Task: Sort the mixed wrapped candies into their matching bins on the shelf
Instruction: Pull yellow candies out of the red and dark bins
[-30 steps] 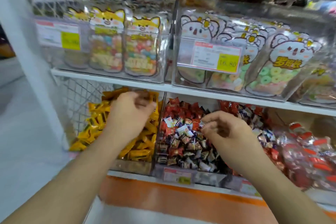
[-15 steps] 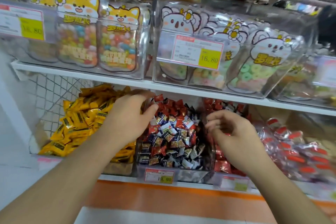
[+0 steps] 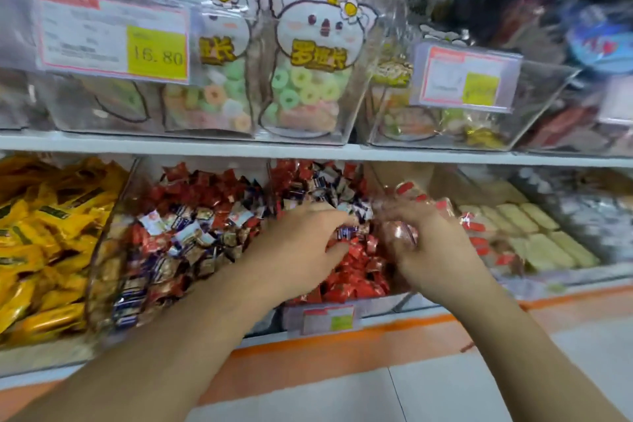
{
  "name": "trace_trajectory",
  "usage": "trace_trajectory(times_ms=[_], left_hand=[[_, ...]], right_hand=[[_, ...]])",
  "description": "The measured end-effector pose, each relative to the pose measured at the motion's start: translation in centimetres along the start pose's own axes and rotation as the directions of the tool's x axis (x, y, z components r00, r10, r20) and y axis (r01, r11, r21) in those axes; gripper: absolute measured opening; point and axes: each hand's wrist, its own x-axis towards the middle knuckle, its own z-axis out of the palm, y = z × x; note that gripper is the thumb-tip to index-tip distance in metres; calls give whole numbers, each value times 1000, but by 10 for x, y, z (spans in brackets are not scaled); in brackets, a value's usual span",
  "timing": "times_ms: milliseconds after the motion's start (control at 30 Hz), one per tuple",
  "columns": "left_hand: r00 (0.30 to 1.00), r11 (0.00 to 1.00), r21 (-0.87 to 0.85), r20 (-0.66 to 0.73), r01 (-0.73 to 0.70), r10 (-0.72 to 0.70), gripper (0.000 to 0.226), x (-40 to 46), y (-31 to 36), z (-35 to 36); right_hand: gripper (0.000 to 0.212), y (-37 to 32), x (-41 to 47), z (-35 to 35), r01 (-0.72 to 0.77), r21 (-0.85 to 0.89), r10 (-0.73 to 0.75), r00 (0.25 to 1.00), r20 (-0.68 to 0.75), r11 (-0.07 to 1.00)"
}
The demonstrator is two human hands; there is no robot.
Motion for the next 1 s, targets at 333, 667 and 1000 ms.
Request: trace_trajectory(times_ms=[333,667,1000], left_hand=[[965,984,177,261,-34,-14,25,30,2,44],[996,985,159,49,62,-71,11,34,2,27],[991,967,243,-124,77,-48,23,32,-11,7]], right_hand=[[26,12,4,4,-27,78,25,999,25,997],[20,20,2,2,-93,145,91,996,21,985],[20,22,2,3,-91,139,90,996,15,986]])
